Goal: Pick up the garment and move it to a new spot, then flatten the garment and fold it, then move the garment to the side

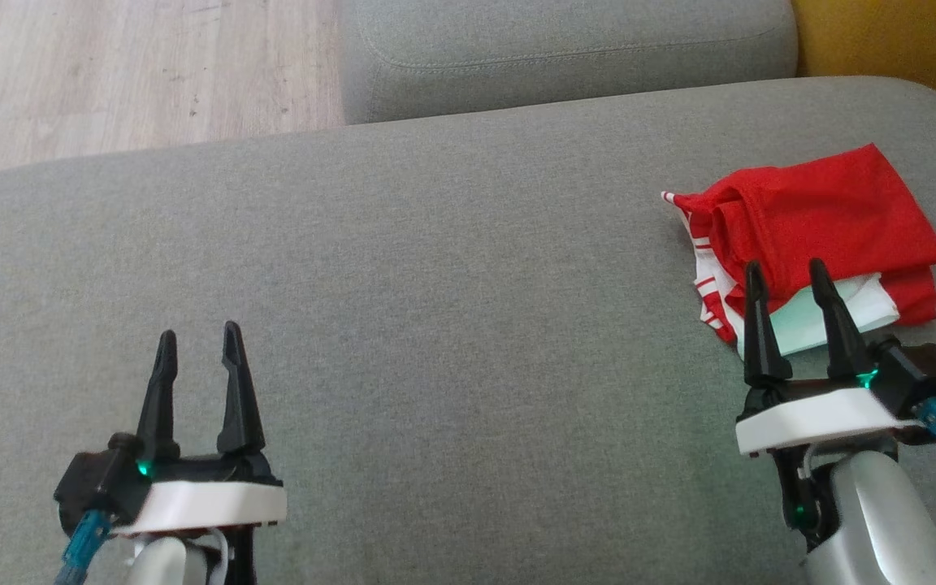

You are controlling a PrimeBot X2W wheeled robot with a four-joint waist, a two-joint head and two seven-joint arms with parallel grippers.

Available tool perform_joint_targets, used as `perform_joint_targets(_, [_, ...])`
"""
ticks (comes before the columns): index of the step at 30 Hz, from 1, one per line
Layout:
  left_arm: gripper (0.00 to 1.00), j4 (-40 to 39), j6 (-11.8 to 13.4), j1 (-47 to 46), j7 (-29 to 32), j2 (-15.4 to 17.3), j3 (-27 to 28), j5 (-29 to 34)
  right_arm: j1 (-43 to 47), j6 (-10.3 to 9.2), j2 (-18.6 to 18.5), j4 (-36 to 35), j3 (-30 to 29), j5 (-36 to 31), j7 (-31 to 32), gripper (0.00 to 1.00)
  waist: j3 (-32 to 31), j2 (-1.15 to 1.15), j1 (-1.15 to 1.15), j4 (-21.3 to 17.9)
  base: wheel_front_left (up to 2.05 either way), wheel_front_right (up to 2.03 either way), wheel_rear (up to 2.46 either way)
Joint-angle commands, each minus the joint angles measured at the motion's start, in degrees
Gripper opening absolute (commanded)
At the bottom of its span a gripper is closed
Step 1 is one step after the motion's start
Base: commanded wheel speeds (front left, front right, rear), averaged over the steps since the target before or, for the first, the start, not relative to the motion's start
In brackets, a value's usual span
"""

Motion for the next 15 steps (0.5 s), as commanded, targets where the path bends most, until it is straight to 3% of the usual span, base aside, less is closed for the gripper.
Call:
perform_joint_targets(1, [1.00, -2.1, -0.3, -1.3, -0.3, 0.4, 2.1, 0.0, -1.2, 0.39, 0.2, -2.2, 1.2, -0.3, -0.6, 1.00, 0.0, 0.00, 0.00, 0.0, 0.00, 0.00, 0.00])
perform_joint_targets(11, [1.00, -2.3, -0.4, -1.3, -0.3, 0.4, 2.7, -0.8, -1.1, 0.39, 0.2, -2.5, 1.6, 1.1, -0.6, 1.00, 0.1, 0.00, 0.00, 0.0, 0.00, 0.00, 0.00])
perform_joint_targets(12, [0.00, -0.3, -0.4, 0.2, 0.0, 0.0, 0.5, -0.6, 0.0, 0.00, 0.0, -0.4, 0.1, 1.1, 0.0, 0.00, 0.1, 0.00, 0.00, 0.0, 0.00, 0.00, 0.00])
perform_joint_targets(15, [0.00, 2.3, -0.4, 1.0, 0.1, -0.1, 0.2, -0.8, 1.0, -0.02, 0.0, 2.0, 0.2, 1.2, 0.1, 0.00, 0.1, 0.00, 0.00, 0.0, 0.00, 0.00, 0.00])
